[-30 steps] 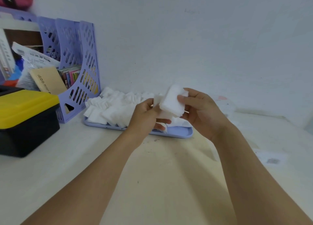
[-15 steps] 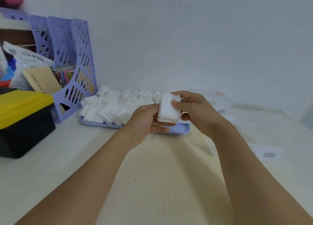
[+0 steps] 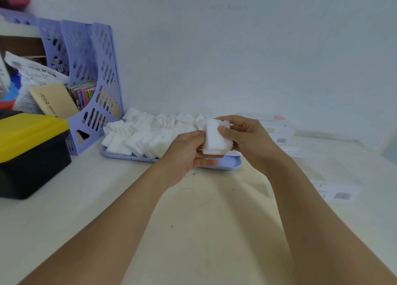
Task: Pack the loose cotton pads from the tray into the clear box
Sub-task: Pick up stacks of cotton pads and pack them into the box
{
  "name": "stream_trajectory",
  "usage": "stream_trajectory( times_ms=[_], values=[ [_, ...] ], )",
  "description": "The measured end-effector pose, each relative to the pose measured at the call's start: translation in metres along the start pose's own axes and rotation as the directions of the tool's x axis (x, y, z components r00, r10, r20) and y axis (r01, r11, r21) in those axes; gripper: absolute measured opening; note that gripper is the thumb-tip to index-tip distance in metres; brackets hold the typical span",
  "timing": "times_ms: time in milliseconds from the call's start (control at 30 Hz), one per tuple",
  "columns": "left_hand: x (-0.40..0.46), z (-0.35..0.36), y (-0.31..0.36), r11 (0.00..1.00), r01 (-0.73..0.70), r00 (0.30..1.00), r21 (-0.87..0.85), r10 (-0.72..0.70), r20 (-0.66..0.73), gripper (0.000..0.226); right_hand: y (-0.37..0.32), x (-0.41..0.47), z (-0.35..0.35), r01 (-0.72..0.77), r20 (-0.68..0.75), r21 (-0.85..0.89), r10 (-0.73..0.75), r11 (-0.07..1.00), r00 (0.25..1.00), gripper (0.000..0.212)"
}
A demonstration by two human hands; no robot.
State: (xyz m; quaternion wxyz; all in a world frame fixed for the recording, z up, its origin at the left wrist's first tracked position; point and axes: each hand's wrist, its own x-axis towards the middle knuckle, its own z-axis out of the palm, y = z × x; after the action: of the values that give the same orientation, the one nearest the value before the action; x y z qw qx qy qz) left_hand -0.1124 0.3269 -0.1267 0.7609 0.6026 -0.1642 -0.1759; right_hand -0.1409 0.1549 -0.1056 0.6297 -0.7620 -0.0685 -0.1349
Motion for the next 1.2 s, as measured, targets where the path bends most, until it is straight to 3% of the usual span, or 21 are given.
stream_trajectory(
  times_ms=[267, 400, 567, 667, 733, 833, 967, 1033, 1133, 1200],
  values=[
    [0.0, 0.006, -0.003, 1.0, -0.024, 1.0, -0.005, 0.024, -0.007, 0.039, 0.001, 0.0, 0.014, 0.033, -0.059, -0.063, -0.036, 0.997, 0.998, 0.022],
    [0.002, 0.006, -0.006, 0.999, -0.036, 0.996, 0.023, 0.037, -0.077, 0.027, -0.007, -0.001, 0.035, 0.056, -0.164, -0.1, -0.072, 0.993, 0.984, 0.042],
    [0.007, 0.006, -0.009, 0.986, 0.014, 1.0, 0.163, -0.017, 0.017, 0.036, -0.019, -0.015, 0.042, 0.069, 0.131, -0.307, -0.029, 0.949, 0.991, 0.045],
    [0.004, 0.006, -0.009, 0.986, -0.003, 0.998, 0.169, -0.009, 0.07, 0.044, -0.019, -0.014, 0.039, 0.098, 0.071, -0.358, -0.078, 0.929, 0.994, 0.041],
    [0.001, 0.007, -0.005, 0.986, -0.045, 0.995, 0.159, 0.03, 0.095, 0.037, -0.024, -0.01, 0.027, 0.098, 0.071, -0.43, -0.075, 0.898, 0.995, 0.039],
    [-0.003, 0.015, -0.001, 0.978, -0.126, 0.992, 0.164, 0.125, 0.018, 0.034, -0.029, -0.016, 0.002, 0.108, 0.059, -0.403, -0.092, 0.909, 0.994, 0.021],
    [-0.002, 0.04, -0.006, 0.931, -0.208, 0.977, 0.298, 0.214, 0.014, 0.042, -0.034, -0.03, -0.047, -0.094, -0.007, -0.333, 0.098, 0.938, 0.995, 0.022],
    [0.001, 0.056, -0.008, 0.883, -0.248, 0.965, 0.4, 0.261, 0.022, 0.041, -0.041, -0.033, -0.081, -0.215, -0.16, -0.21, 0.184, 0.954, 0.97, 0.029],
    [0.011, 0.088, -0.022, 0.701, -0.34, 0.923, 0.627, 0.377, 0.078, 0.037, -0.052, -0.039, -0.138, -0.405, -0.447, -0.226, 0.275, 0.886, 0.851, 0.035],
    [0.017, 0.106, -0.042, 0.616, -0.399, 0.895, 0.679, 0.423, 0.142, 0.03, -0.048, -0.041, -0.161, -0.538, -0.515, -0.323, 0.333, 0.778, 0.79, 0.035]
  ],
)
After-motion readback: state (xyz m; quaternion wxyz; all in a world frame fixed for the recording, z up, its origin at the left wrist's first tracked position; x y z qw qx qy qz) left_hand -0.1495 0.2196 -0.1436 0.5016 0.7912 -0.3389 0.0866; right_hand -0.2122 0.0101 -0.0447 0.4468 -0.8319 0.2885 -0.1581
